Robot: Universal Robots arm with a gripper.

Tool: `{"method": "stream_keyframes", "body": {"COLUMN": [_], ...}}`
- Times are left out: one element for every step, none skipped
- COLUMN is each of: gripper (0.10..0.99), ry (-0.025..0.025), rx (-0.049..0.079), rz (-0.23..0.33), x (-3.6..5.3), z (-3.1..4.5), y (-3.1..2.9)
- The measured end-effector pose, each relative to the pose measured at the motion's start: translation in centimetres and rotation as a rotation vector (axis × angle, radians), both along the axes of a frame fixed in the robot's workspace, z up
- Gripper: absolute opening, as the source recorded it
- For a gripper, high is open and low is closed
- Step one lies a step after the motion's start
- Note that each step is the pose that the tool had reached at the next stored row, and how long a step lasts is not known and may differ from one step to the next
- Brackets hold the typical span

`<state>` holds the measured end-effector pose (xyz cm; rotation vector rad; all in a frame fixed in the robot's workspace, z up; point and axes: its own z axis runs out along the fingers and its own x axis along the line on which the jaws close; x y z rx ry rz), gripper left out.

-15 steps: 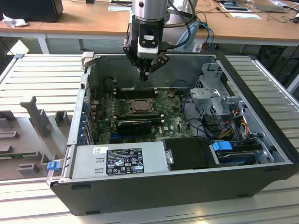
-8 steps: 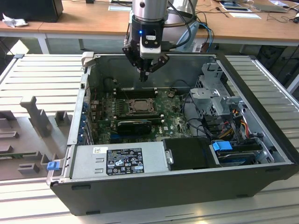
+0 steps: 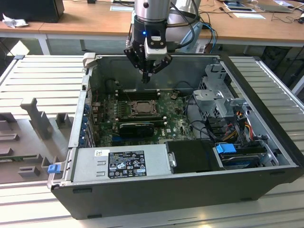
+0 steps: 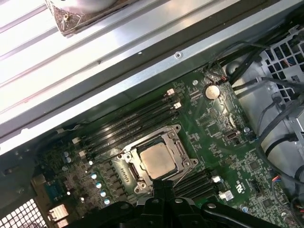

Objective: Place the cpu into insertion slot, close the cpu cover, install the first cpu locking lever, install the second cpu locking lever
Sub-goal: 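Install the first cpu locking lever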

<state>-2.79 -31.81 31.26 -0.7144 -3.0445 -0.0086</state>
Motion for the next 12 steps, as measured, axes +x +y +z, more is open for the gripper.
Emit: {"method": "stream_keyframes", "body": {"gripper": [0.106, 0.106, 0.106, 0.106, 0.106, 0.106, 0.106, 0.106, 0.106, 0.106, 0.106, 0.106], "ry": [-0.0001, 0.0000, 0.0000, 0.0000, 0.0000, -0.0001, -0.0004, -0.0030, -0.0046, -0.0060, -0.0075, -0.0078], "rx": [0.000, 0.000, 0.000, 0.000, 0.000, 0.000, 0.000, 0.000, 0.000, 0.000, 0.000, 0.000], "rz": [0.009, 0.017, 0.030, 0.040, 0.059, 0.099, 0.123, 0.150, 0.171, 0.191, 0.207, 0.219], "x": [0.00, 0.00, 0.00, 0.00, 0.00, 0.00, 0.00, 0.00, 0.00, 0.00, 0.00, 0.00], "z": [0.00, 0.00, 0.00, 0.00, 0.00, 0.00, 0.00, -0.01, -0.01, -0.01, -0.01, -0.01], "y": [0.00, 0.00, 0.00, 0.00, 0.00, 0.00, 0.00, 0.00, 0.00, 0.00, 0.00, 0.00]}}
